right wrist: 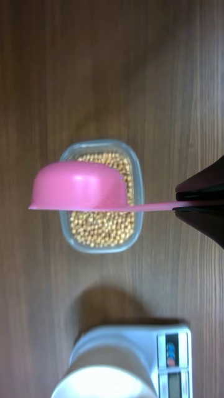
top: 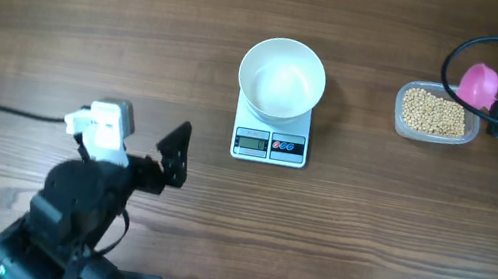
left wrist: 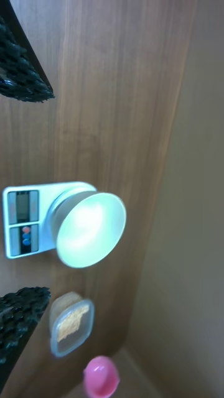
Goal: Scoop item into bowl and weigh 150g on scale
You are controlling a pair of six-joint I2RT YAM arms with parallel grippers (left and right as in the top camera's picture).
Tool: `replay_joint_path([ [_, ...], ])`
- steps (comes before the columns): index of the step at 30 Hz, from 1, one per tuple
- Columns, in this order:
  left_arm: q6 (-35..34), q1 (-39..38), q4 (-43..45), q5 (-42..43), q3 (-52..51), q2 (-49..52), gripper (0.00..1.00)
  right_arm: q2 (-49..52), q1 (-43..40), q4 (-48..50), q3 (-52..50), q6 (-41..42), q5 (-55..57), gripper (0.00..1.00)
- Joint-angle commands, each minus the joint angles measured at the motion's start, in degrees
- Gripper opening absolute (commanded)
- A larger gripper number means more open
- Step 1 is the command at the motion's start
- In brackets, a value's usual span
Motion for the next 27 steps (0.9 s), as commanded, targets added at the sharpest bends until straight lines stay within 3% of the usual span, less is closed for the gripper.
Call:
replay_joint_path([
  [1,0.9,4.2,-2.3,-0.3,8.3,6.6,1.00,2.0,2.5,0.7,0.8,-1.2,5.9,0.04],
  [7,2.4,12.6,-11.8,7.6,20.4,17.6,1.00,4.5,6.4,0.9,0.8,-1.1,11.9,0.04],
  [15,6.9,23.5,-15.7,22.9,23.1,24.7,1.00,6.4,6.9,1.2,0.6,-1.2,12.6,0.04],
  [27,6.9,29.5,-15.6,18.1,23.1,26.8,1.00,10.0,6.9,3.1,0.5,-2.5,12.6,0.04],
])
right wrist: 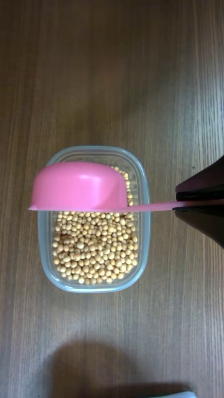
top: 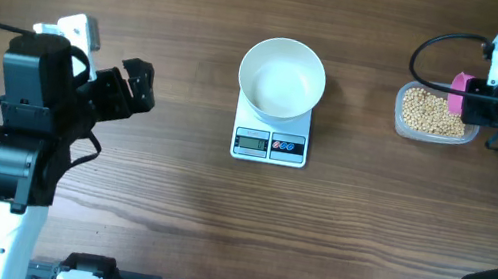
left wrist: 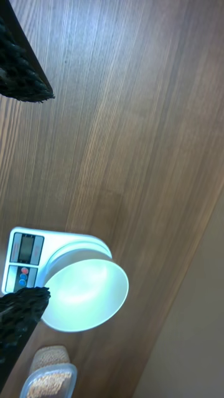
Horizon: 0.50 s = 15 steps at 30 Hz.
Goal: Scoop item into bowl and weigh 150g on scale
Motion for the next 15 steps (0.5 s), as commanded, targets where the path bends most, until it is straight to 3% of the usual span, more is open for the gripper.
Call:
replay_joint_path([
  [1,1.2,0.4,0.1,-1.1,1.1,0.5,1.00,1.6,0.1,0.8,0.5,-1.6,1.2,0.04],
  [15,0.7,0.4,0.2,-1.1,1.1,0.6,1.00,4.7,0.1,1.6,0.5,-1.8,2.3,0.04],
])
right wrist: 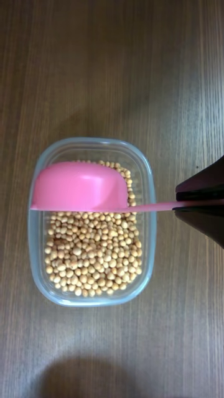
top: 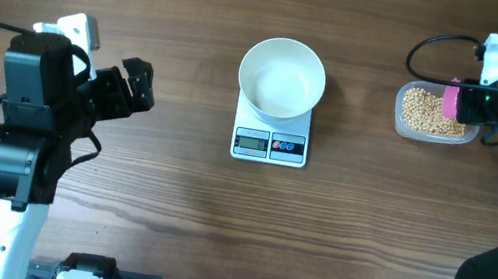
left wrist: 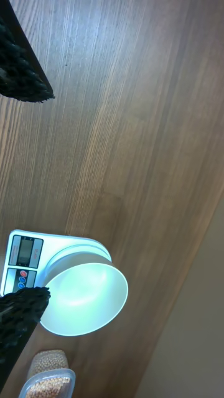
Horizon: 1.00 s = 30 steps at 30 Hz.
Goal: Scoop item into bowl and weigh 150g on scale
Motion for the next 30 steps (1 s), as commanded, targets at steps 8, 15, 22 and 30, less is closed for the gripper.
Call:
replay_joint_path([
  [8,0.7,0.3,0.1,-0.7,1.1,0.2,1.00,1.4,0.1,0.8,0.0,-1.1,2.0,0.04],
  [15,0.7,0.3,0.1,-0.7,1.1,0.2,1.00,1.4,0.1,2.4,-3.8,-1.0,2.0,0.04],
  [22,0.7,0.3,0.1,-0.7,1.1,0.2,1.00,1.5,0.1,4.4,-5.3,-0.7,1.9,0.04],
  [30,0.7,0.3,0.1,-0.7,1.1,0.2,1.00,1.5,0.1,5.3,-8.6,-0.7,-1.5,0.04],
])
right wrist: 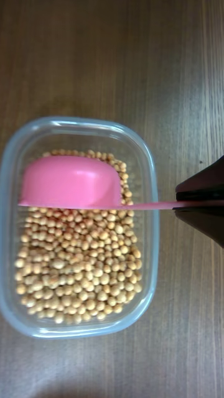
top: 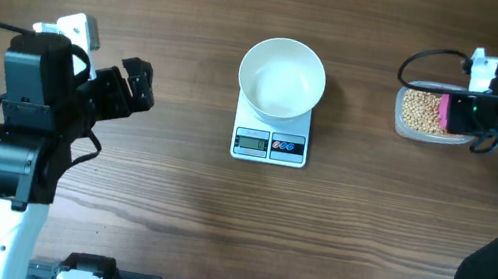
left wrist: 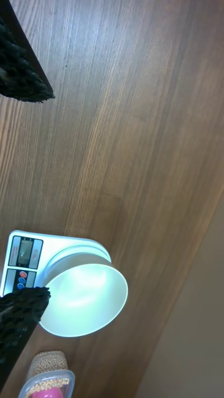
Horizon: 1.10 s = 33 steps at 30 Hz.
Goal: Scoop item into bowl and weigh 150g on scale
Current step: 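Drag the scoop through the soybeans and lift it filled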
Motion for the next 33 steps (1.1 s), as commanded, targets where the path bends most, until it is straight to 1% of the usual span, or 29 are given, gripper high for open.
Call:
replay_joint_path([
  [1,0.7,0.3,0.1,-0.6,1.1,0.2,1.00,0.8,0.1,0.1,-0.9,-0.3,-3.0,0.04],
  [9,0.7,0.3,0.1,-0.6,1.1,0.2,1.00,0.8,0.1,-0.1,-0.9,-0.2,-10.1,0.04],
  [11,0.7,0.3,0.1,-0.6,1.1,0.2,1.00,0.8,0.1,-0.1,-0.9,0.9,-10.2,0.04],
  [26,0.7,0.3,0.1,-0.6,1.1,0.2,1.00,1.6,-0.3,-2.2,-1.0,1.0,-12.8,0.04],
  [33,0.7,0.3,0.1,-0.6,1.1,0.2,1.00,1.6,-4.3,-2.2,-1.0,0.9,-22.0,0.04],
])
